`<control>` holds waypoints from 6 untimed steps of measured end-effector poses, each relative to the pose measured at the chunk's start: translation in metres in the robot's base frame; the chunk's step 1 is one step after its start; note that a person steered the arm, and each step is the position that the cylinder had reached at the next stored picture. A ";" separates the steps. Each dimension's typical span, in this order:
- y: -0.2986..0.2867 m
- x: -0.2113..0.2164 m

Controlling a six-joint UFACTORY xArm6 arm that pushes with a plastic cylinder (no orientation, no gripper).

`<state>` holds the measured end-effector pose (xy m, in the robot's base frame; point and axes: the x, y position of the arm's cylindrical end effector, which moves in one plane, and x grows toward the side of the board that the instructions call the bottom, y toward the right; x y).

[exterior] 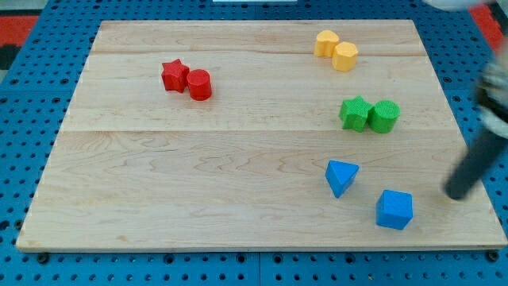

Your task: Move the blue cube into the blue triangle

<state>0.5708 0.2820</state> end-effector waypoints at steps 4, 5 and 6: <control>-0.106 -0.020; 0.004 -0.046; 0.014 -0.046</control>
